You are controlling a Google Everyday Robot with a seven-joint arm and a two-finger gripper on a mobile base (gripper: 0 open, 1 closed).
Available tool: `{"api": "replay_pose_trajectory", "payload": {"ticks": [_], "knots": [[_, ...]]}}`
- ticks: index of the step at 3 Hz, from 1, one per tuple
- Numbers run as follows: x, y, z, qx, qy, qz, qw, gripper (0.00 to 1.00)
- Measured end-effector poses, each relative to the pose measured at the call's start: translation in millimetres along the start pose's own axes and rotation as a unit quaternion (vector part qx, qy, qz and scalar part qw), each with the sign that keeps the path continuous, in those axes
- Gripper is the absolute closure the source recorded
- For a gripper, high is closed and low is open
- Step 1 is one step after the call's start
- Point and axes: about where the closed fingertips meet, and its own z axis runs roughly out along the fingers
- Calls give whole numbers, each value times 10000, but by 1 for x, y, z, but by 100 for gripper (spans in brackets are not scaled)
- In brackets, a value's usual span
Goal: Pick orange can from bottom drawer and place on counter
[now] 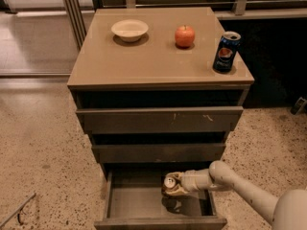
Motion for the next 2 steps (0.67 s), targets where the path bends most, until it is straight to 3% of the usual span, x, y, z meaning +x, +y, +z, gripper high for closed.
{"api": "replay_pose_trajectory", "payload": {"ticks": [1, 2], "knots": [[-61, -3, -37, -2, 145, 35, 9999, 100], [-125, 3, -61, -34, 498, 57, 9987, 100]]}}
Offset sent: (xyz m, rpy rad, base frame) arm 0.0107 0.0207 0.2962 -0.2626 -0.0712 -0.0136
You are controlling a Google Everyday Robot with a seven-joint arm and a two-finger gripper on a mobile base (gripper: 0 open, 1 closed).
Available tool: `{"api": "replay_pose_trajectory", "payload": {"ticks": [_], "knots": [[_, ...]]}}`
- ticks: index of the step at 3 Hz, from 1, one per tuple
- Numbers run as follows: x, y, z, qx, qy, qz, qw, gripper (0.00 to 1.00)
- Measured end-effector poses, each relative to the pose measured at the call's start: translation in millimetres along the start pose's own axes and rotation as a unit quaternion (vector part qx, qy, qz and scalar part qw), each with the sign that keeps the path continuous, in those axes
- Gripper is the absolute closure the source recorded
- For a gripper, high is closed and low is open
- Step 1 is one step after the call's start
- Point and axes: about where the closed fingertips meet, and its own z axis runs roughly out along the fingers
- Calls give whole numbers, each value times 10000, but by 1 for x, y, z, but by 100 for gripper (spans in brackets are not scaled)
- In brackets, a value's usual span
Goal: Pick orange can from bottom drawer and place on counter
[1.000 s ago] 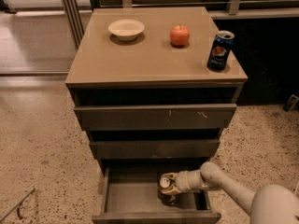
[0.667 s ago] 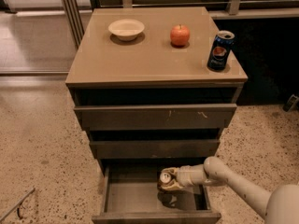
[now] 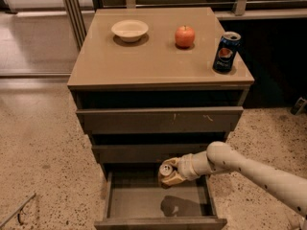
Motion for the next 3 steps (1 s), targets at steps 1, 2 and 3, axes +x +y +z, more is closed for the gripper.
{"api": "replay_pose_trajectory", "payload": {"ticks": [1, 2, 3], "knots": [[-24, -9, -26, 103, 160, -114, 9998, 100], [-25, -9, -26, 104, 159, -122, 9997, 100], [-43, -6, -37, 36, 96, -131, 9999, 100]]}}
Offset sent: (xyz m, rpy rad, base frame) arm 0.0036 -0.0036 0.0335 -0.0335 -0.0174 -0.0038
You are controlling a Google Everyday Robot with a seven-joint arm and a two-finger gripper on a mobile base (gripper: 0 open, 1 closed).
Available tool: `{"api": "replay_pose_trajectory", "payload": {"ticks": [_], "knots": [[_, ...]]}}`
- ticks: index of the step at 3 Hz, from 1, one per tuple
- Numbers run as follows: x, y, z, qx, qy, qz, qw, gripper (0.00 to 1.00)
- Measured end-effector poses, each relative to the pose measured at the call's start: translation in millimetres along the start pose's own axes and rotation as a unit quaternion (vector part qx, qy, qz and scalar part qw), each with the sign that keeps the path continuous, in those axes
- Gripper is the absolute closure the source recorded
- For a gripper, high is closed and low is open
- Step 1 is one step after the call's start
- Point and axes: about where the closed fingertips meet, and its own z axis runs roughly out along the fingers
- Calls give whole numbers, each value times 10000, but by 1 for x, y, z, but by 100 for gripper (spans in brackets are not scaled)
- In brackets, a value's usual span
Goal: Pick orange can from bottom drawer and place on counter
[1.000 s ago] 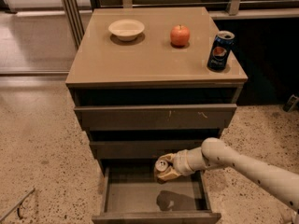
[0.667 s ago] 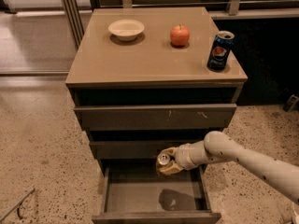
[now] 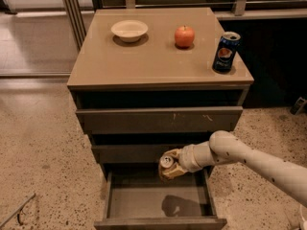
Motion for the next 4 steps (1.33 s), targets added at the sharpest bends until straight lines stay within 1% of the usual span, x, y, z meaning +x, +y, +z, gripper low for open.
{"api": "replay_pose_trajectory", "payload": {"ticks": [1, 2, 3, 4], "knots": [[-49, 7, -29, -10, -16, -68, 10000, 100], [-118, 13, -70, 44, 152, -157, 9998, 100], [-225, 17, -133, 246, 474, -343, 9980, 100], [-240, 18, -146, 363, 584, -494, 9964, 100]]}}
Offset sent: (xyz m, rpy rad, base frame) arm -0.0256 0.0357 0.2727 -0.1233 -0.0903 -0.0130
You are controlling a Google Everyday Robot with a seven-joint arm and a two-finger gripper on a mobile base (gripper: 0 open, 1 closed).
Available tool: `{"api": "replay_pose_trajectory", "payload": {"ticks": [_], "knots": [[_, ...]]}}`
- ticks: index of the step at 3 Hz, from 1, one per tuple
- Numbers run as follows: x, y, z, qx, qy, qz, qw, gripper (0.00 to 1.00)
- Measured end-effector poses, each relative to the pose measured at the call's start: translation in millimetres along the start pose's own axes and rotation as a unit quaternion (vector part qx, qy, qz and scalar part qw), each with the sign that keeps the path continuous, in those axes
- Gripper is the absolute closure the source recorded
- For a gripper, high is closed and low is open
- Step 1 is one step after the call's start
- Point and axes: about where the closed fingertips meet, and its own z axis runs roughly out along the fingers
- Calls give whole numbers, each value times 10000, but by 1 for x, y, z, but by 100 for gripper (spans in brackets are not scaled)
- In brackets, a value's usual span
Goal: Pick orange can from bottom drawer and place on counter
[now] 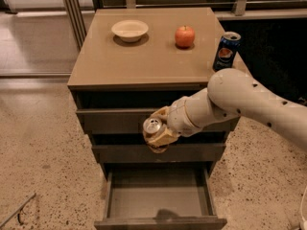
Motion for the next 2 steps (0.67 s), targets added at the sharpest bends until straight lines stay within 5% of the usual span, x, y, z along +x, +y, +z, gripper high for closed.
{"api": "replay_pose_trajectory", "payload": {"ticks": [1, 2], "knots": [[0, 0, 0, -5, -5, 6, 10000, 100], [-10, -10, -17, 143, -272, 337, 9990, 100]]}}
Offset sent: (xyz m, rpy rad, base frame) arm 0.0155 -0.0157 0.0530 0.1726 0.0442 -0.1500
